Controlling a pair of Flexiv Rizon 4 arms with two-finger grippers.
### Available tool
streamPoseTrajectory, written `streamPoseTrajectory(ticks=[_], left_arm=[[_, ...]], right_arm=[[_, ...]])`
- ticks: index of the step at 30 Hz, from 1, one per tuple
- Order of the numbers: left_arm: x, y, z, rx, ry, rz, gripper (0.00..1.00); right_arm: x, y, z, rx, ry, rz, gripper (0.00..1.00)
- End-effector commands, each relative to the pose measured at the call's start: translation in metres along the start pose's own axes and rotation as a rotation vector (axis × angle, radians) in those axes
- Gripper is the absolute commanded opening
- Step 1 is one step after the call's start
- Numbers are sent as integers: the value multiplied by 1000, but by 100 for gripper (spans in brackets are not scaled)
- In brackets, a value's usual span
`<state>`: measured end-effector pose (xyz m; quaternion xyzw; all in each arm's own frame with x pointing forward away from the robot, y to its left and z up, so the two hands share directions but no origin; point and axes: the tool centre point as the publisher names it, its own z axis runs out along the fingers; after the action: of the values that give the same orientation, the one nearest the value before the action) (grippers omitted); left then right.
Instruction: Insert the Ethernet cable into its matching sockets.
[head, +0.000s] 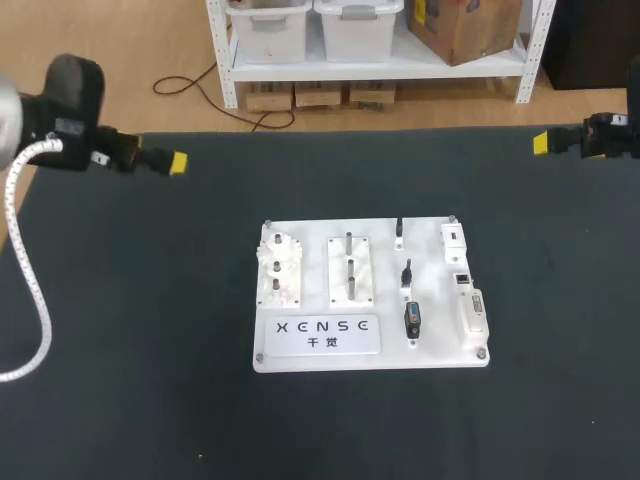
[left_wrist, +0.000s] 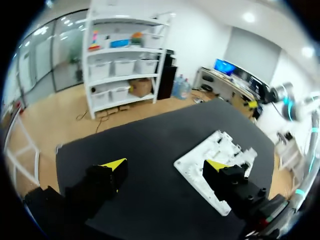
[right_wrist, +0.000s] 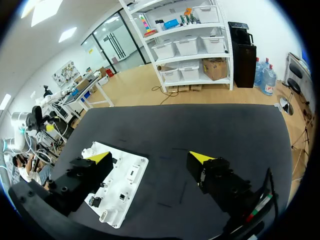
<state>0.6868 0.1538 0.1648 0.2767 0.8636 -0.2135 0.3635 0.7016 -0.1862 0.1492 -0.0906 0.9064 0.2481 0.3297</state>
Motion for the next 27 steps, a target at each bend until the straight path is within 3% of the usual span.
streamPoseTrajectory(ticks=[1, 7, 12, 27], left_arm=[[14, -18, -1, 367, -137, 413, 100], [28, -52, 9, 540, -201, 581, 100], [38, -77, 22, 604, -225, 662, 100], [50, -141, 76, 632, -186, 746, 100]], right_arm=[[0, 0, 0, 2, 0, 0, 100], [0, 0, 0, 2, 0, 0, 100], [0, 0, 0, 2, 0, 0, 100], [0, 0, 0, 2, 0, 0, 100]])
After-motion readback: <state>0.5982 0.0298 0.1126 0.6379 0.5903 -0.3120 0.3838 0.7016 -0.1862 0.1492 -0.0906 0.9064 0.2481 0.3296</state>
